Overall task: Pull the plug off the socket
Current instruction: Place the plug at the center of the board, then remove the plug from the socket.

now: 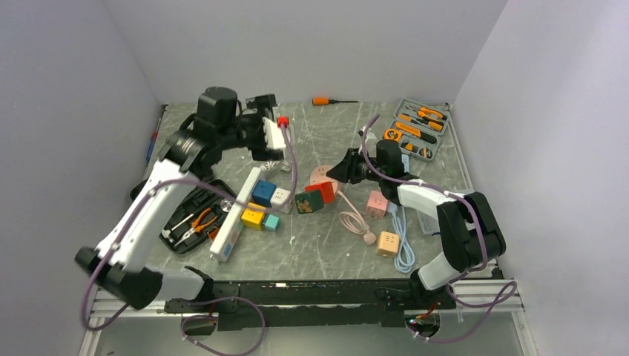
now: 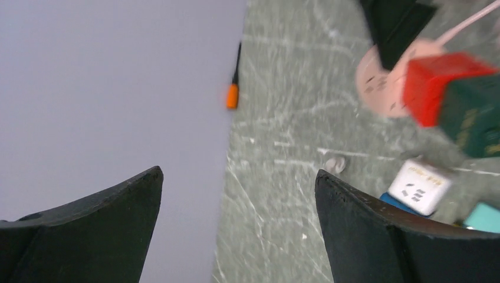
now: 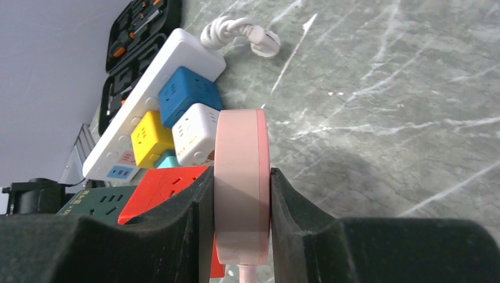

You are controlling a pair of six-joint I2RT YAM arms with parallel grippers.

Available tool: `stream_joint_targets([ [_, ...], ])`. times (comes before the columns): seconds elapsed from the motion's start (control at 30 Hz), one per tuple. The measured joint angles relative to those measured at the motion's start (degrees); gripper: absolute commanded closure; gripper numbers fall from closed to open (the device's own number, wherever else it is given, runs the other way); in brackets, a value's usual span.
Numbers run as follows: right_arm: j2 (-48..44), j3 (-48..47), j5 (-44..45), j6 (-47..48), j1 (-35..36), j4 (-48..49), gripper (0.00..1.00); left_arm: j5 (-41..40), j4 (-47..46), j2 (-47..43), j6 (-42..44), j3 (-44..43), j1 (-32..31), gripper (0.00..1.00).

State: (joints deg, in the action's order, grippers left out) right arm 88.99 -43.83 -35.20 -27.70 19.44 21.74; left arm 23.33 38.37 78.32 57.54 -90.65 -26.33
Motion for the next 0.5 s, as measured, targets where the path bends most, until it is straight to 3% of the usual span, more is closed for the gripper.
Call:
stream_joint_targets([
  [0.17,-2.23,-1.53,1.73,-0.02,3.30,-2.80,1.00,-0.74,3.26,-9.42,0.26,2.62,-10.12,0.01],
  [0.33,-6.78,-1.60,6.05,0.09,7.54,-6.60,1.00,-0.76,6.91,-10.08,-1.79,3.30,-13.05,0.00],
  [0.5,-11.13,-2.27,14.51,0.28,13.00,-12.02,1.00,-0.68,7.02,-11.30,-4.72,9.75,-15.45,0.01],
])
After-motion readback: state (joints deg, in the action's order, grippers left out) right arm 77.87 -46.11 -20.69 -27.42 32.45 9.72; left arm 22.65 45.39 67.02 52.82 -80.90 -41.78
